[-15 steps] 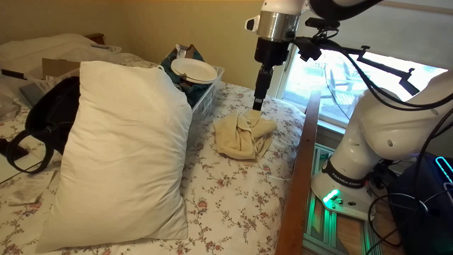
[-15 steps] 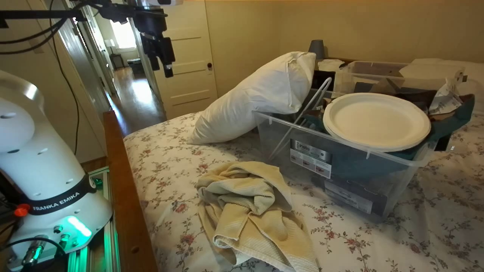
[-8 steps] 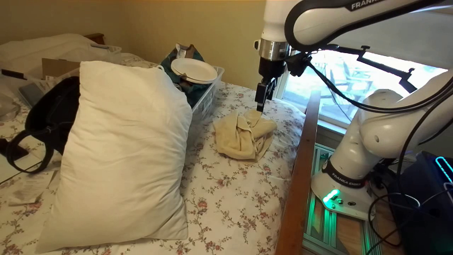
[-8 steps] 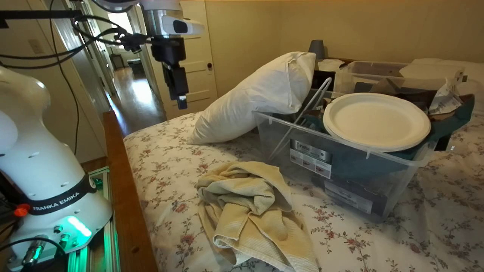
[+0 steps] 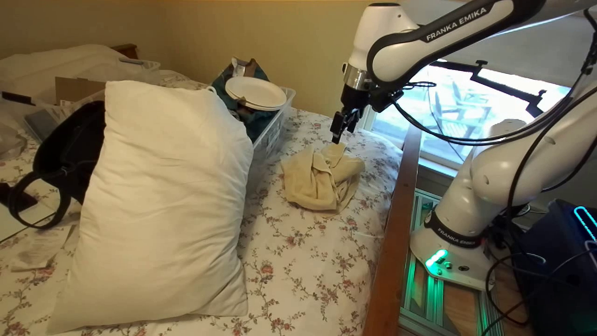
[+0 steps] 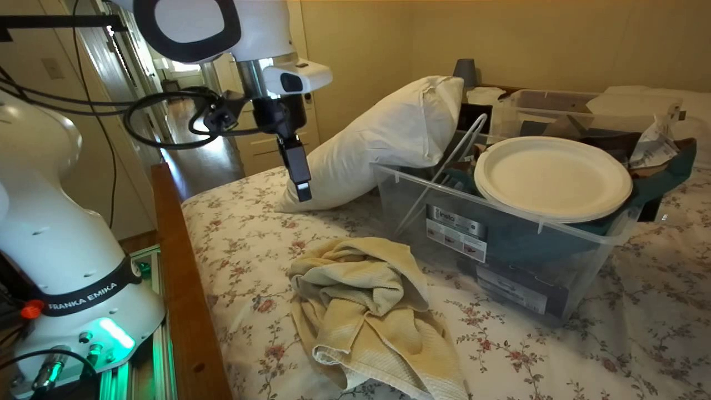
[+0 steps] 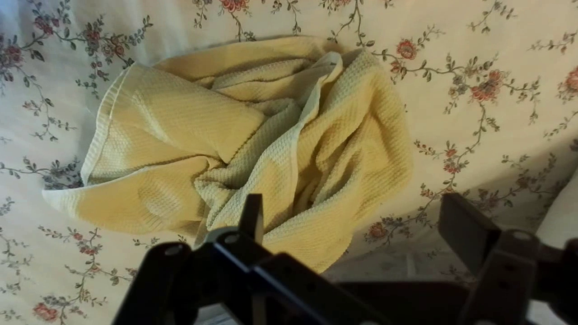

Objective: Unfold the towel

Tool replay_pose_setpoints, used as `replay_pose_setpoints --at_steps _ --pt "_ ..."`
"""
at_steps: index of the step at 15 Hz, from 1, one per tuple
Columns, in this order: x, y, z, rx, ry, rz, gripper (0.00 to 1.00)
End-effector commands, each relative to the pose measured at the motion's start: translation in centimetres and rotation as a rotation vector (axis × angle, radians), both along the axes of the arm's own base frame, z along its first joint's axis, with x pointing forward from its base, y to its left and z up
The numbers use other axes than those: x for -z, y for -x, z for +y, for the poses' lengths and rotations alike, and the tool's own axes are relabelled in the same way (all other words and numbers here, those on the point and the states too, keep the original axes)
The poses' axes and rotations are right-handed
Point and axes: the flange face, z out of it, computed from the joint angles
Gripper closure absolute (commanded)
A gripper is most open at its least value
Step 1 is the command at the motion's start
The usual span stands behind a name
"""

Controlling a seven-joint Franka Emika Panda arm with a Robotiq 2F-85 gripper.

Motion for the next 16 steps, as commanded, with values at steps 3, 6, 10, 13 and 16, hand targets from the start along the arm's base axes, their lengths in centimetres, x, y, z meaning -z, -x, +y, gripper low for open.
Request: replay_pose_setpoints --at_steps 3,6,10,13,16 --pt "0.2 -0.1 0.0 -0.001 0.000 0.005 0.00" --pt "0.2 -0.1 0.0 -0.001 0.000 0.004 0.00" --pt "3.9 -1.3 -3.8 0.100 -0.051 -0.054 0.00" --pt "7.4 -2.3 -5.7 0.188 -0.084 -0.060 0.00" --pt "11.1 -3.3 -5.8 0.228 -0.117 -0.030 0.00"
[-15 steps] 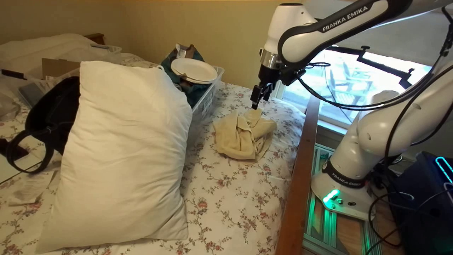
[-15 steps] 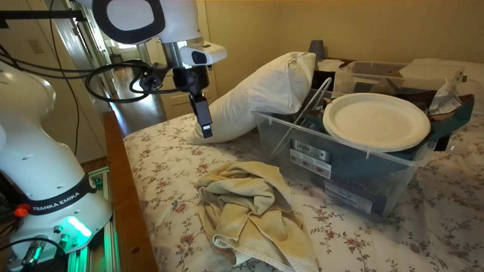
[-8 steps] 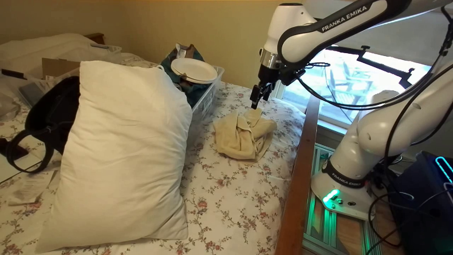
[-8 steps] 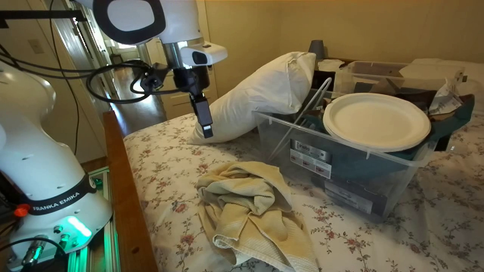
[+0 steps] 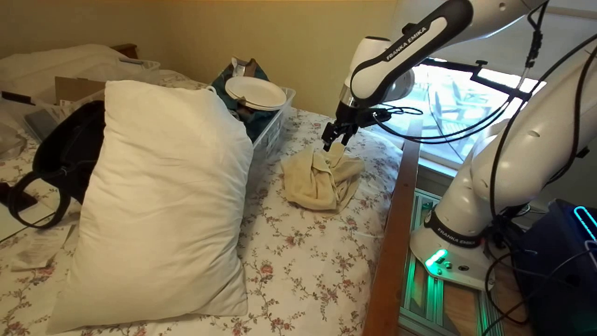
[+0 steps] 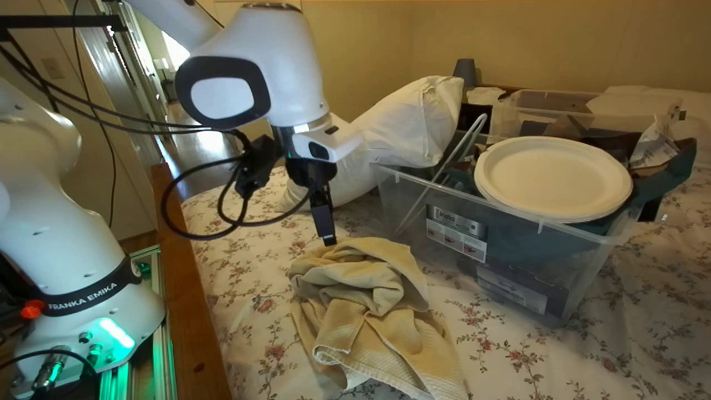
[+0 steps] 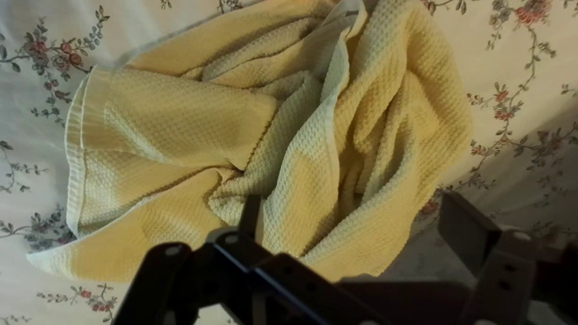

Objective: Unfold the towel

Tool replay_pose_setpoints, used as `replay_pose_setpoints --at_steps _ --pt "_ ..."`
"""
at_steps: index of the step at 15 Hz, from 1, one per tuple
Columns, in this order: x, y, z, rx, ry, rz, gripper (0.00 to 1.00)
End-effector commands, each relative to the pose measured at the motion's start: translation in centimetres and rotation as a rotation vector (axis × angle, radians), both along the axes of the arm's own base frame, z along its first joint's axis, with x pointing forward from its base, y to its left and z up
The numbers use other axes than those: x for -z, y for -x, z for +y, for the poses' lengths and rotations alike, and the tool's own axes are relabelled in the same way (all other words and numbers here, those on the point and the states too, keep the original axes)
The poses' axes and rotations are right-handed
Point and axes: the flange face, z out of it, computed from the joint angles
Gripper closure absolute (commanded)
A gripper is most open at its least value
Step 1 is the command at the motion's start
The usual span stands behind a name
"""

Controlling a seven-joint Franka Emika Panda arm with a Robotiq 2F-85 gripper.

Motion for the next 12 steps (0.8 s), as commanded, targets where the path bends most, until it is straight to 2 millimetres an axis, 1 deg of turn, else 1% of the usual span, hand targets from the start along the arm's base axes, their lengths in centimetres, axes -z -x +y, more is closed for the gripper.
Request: replay_pose_setpoints --at_steps 1,3,5,8,9,11,12 --pt "4.7 -1.9 0.0 0.024 -0.044 0.038 0.00" --pt "6.6 -2.2 0.5 0.014 -0.065 0.066 0.00" --pt "8.2 -2.7 0.4 -0.010 -0.043 0.069 0.00" --pt "10.4 -3.1 -0.5 -0.051 0.038 0.052 0.00" --pt "11.0 -3.1 -0.9 -0.060 0.057 0.042 0.06" --pt "12.0 -3.3 -1.2 -0.071 0.086 0.020 0.32" --pt "12.4 -3.4 -1.3 -0.079 0.099 0.018 0.41"
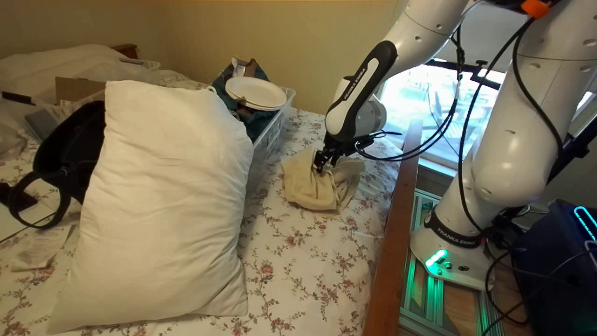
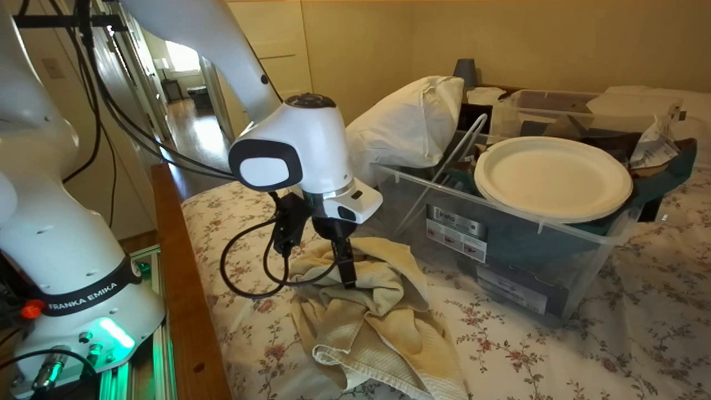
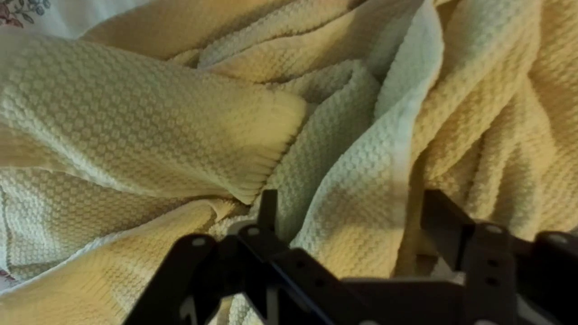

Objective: Unfold the towel

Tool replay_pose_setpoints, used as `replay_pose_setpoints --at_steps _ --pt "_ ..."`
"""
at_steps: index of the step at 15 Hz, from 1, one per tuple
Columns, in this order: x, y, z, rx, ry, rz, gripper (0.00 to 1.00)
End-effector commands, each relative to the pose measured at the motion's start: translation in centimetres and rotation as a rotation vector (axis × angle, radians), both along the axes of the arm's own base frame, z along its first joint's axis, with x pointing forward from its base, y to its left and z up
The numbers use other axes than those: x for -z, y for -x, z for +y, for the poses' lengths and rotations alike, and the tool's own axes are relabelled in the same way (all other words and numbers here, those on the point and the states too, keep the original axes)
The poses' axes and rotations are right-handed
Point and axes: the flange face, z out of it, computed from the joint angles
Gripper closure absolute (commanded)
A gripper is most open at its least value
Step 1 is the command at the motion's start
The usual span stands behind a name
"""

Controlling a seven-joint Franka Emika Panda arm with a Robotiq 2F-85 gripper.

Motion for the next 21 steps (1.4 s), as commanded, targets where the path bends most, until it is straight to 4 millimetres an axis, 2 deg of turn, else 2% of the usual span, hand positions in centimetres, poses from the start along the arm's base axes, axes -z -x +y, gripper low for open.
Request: replay_pose_setpoints --at_steps 1,5,8,11,12,14,16,21 --pt "1.8 -1.0 -0.8 -0.037 0.047 -0.025 0.48" --pt "1.8 -1.6 -0.7 -0.052 0.056 -0.047 0.76" --pt "0.8 -1.8 -0.2 -0.060 0.041 -0.049 0.93" --pt "-0.4 -1.6 0.5 -0.081 0.052 -0.036 0.97" --pt "-1.6 -1.6 1.3 -0.103 0.039 -0.035 0.93" --pt "-4.0 -2.0 3.4 -0.168 0.012 -0.028 0.93" --pt "-7.3 -2.5 6.4 -0.262 -0.012 -0.030 0.93" --pt "-15.4 -4.2 15.7 -0.488 -0.185 -0.120 0.94"
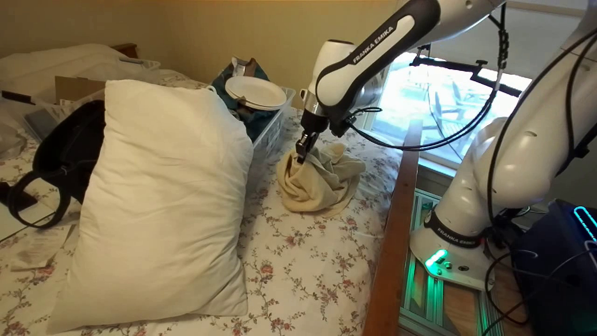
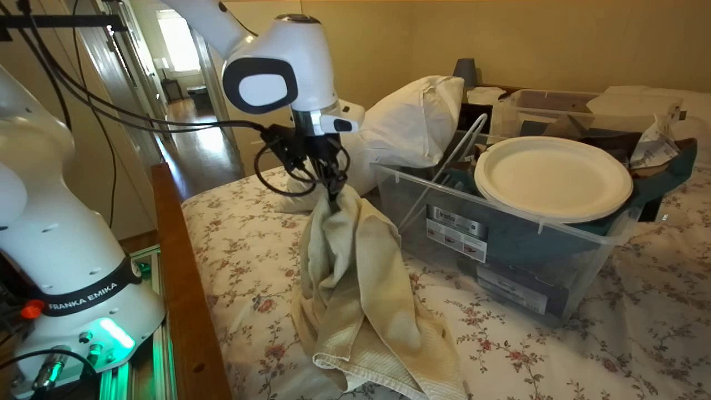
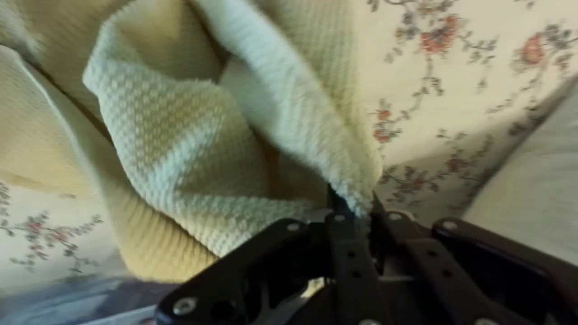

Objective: Unfold the towel

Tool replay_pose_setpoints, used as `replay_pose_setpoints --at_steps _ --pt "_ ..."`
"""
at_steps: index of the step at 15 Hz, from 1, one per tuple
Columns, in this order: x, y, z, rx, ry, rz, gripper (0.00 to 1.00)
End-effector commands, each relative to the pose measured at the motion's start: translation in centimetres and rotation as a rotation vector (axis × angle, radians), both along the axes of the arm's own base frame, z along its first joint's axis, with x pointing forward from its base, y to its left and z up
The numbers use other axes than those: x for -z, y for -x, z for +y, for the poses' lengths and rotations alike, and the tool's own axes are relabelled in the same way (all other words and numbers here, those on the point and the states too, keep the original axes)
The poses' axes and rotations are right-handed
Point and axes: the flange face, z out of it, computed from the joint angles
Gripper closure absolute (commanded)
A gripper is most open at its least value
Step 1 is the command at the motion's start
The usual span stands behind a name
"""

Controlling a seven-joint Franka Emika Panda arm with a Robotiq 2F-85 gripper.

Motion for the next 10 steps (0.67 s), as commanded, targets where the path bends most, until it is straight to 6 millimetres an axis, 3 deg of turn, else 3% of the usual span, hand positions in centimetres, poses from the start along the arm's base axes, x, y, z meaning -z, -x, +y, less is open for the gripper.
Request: replay_pose_setpoints --at_steps 1,3,5,10 --pt "-5.4 -0.3 5.7 -0.155 -0.133 -0.052 0.94" --pt "-6.7 -0.8 8.6 -0.227 -0.211 -0.065 0.94" --pt "-6.8 -1.3 11.0 -0.294 -0.284 -0.068 0.94" --pt "-6.5 -1.8 14.8 -0.445 -0.481 -0.075 0.94"
